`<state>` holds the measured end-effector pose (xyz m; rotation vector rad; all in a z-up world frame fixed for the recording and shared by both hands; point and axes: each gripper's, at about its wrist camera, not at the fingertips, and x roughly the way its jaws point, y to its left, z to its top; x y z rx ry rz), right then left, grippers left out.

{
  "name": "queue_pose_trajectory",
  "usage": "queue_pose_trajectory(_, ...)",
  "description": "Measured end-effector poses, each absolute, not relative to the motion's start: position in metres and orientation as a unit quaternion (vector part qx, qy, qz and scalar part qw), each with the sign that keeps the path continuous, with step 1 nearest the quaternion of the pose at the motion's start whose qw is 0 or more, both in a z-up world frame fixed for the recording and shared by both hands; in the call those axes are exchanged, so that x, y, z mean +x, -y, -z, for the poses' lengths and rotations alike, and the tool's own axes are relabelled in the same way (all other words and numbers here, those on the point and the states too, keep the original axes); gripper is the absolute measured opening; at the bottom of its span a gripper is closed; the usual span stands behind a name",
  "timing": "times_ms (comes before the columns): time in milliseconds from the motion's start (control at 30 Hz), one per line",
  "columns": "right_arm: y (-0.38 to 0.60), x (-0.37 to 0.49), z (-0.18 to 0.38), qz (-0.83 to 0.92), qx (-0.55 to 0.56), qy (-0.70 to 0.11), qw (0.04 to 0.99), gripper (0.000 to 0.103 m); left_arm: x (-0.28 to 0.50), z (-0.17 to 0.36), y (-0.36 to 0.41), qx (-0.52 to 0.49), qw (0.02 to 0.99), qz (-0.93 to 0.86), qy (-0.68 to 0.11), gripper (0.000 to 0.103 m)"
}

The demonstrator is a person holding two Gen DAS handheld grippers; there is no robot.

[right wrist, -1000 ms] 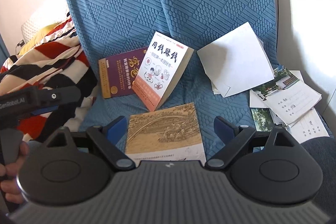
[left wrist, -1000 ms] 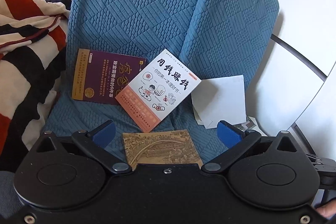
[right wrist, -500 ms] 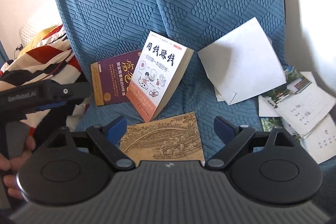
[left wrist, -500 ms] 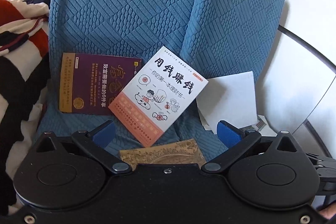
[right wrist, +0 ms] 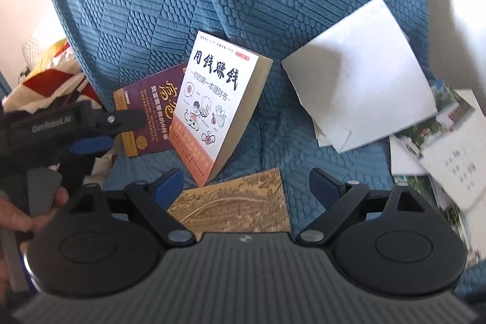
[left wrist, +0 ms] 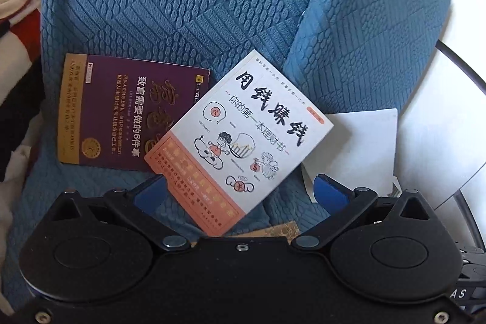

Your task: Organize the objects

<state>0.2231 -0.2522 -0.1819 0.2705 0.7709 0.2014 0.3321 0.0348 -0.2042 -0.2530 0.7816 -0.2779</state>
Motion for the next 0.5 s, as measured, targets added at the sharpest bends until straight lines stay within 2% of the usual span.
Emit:
queue_pose_trajectory(100, 0.25, 0.241, 0.19, -0.108, 0.14, -0.389, 0.904, 0.091, 0.353, 0.217, -0.04, -0.127, 0.902, 0.134, -0.391, 0.102)
queue_pose_trajectory(200, 0.242, 0.257, 0.198, -0.107, 0.123, -0.394, 0.905, 0.091, 0.378, 0.23, -0.053, -0.175, 0.884, 0.145, -0.408, 0.102)
queue_pose_trajectory(500, 0.237, 0.311, 0.223, -0.125, 0.141, -0.422, 0.887, 0.091, 0.434, 0.248, -0.057, -0.142, 0.887, 0.141, -0.417, 0.102)
